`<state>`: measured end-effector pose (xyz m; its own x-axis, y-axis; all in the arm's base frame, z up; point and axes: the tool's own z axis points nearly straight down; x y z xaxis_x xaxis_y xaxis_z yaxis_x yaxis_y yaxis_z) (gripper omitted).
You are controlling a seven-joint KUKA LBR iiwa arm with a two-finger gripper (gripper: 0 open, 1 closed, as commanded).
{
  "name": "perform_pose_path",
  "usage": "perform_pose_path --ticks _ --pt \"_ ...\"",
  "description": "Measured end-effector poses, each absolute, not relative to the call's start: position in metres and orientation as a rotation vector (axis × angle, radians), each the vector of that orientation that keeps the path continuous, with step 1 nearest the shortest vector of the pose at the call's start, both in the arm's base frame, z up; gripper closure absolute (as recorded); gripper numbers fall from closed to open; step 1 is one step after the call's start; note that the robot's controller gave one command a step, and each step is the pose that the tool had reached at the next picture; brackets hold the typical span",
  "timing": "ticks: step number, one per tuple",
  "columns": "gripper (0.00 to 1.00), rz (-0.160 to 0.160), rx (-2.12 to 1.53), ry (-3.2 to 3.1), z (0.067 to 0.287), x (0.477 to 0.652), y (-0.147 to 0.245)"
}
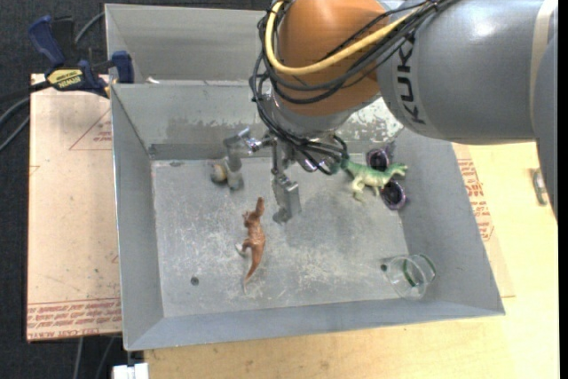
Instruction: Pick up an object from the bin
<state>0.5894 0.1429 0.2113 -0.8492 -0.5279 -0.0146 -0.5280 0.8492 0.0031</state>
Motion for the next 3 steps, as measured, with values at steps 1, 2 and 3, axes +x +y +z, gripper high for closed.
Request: perform_pose_path --ticks 1,2,3 --pt "0.00 0.008 -1.169 2.905 0.142 0.607 0.138" --pt "0.00 0.008 -1.471 2.759 0.147 0.595 0.144" --pt "0.00 0.007 -1.724 2.607 0.154 0.603 0.167"
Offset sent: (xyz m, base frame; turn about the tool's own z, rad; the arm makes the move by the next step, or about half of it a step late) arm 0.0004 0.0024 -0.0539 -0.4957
